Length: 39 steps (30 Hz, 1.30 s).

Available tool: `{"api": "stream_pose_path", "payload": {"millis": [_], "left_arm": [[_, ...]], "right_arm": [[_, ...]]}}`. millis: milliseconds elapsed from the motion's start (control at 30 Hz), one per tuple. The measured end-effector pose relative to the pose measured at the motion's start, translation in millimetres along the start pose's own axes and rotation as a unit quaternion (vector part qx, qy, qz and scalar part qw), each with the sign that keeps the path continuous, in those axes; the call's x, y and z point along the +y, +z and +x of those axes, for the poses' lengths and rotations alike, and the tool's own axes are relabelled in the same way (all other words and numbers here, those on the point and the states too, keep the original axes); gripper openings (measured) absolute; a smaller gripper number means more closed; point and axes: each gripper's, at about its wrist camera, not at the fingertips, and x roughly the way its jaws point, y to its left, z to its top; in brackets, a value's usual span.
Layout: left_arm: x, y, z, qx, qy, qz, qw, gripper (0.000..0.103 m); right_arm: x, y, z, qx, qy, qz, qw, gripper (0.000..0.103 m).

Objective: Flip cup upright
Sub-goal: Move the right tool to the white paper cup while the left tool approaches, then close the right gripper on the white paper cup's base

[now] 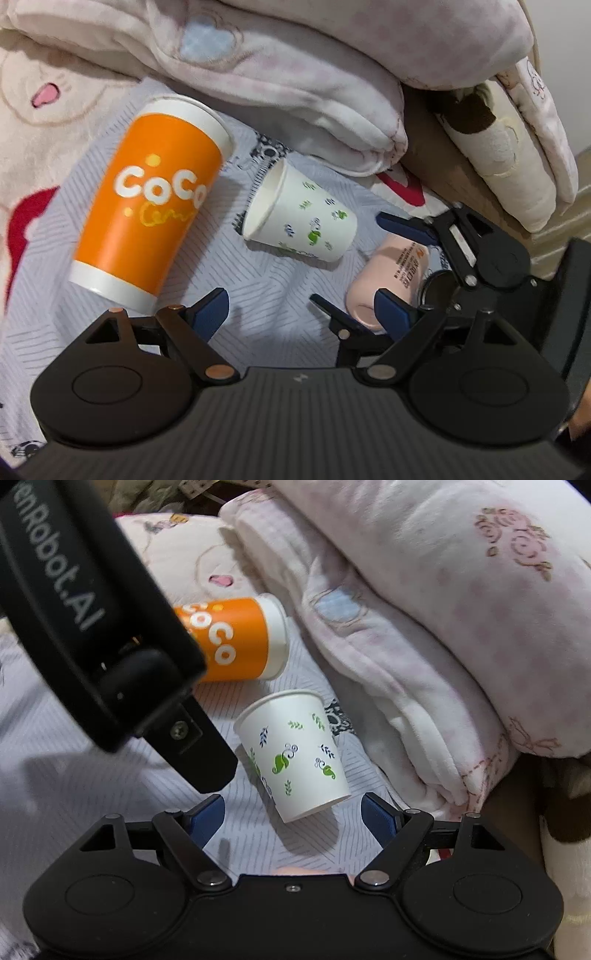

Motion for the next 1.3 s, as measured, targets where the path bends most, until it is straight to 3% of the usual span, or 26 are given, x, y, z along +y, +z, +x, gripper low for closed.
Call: {"api": "stream_pose_path", "payload": {"millis": [267,433,500,767,1033,1300], "left_arm": [[5,4,24,0.018,-0.009,-0.02,0.9996,0.08],[7,7,29,0.018,-0.018,-0.035,0.9991,0.079],[7,7,28,0.016,-0.023,-0.037,0.9989,0.08],[7,-3,16,0.02,-0.026,-0.025,0.9991,0.08],[6,-19,-1,0.023,-0.022,-0.018,0.9993,0.08],[12,-35,-16,0.036,-0.025,-0.012,0.999,0.08]], "right_arm": [[-7,-2,20,0.008,0.015,-0.003,1.0,0.083],[-6,0,24,-0.002,0.035,0.003,0.999,0.07],[-5,1,21,-0.008,0.042,0.011,0.999,0.058],[6,1,-5,-0.015,0.048,0.093,0.994,0.057],[29,0,-29,0.001,0.046,0.199,0.979,0.057],[46,-18,-41,0.02,0.023,0.256,0.966,0.057]]}}
